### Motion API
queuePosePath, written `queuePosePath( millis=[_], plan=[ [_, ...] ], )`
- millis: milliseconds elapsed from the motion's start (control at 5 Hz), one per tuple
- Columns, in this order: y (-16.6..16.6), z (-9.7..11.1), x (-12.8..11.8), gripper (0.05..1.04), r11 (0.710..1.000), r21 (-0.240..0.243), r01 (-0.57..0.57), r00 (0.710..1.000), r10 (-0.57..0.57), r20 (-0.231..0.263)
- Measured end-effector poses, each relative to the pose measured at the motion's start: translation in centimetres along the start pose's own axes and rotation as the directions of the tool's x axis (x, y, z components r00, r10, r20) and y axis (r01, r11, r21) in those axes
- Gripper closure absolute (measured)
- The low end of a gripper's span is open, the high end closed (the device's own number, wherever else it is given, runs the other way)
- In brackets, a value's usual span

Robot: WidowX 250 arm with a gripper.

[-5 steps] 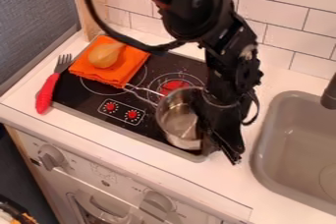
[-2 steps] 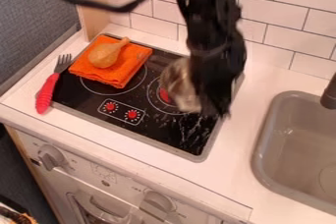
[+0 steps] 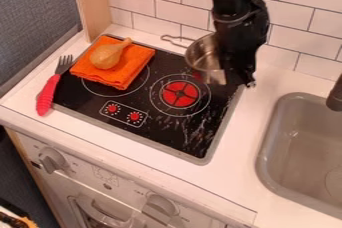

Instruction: Put the silver pot on top of the right burner

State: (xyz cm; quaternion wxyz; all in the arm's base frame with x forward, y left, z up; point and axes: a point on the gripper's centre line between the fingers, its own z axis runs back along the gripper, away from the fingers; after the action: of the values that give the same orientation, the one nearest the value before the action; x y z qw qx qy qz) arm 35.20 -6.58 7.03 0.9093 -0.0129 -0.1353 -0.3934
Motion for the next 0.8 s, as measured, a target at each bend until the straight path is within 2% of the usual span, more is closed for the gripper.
queuePosePath(
  millis=[200,400,600,800],
  plan=[
    [0.8,-1.4,0.1,1.004,1.000,0.006,-0.005,0.999,0.006,-0.036],
    [1.5,-3.4,-0.8,1.004,1.000,0.022,-0.008,0.995,0.010,-0.095],
    [2.1,-4.3,-2.5,1.004,0.988,0.109,-0.109,0.982,0.124,-0.145],
    [2.7,-5.4,-3.1,0.975,0.995,0.073,-0.075,0.983,0.086,-0.165]
  ],
)
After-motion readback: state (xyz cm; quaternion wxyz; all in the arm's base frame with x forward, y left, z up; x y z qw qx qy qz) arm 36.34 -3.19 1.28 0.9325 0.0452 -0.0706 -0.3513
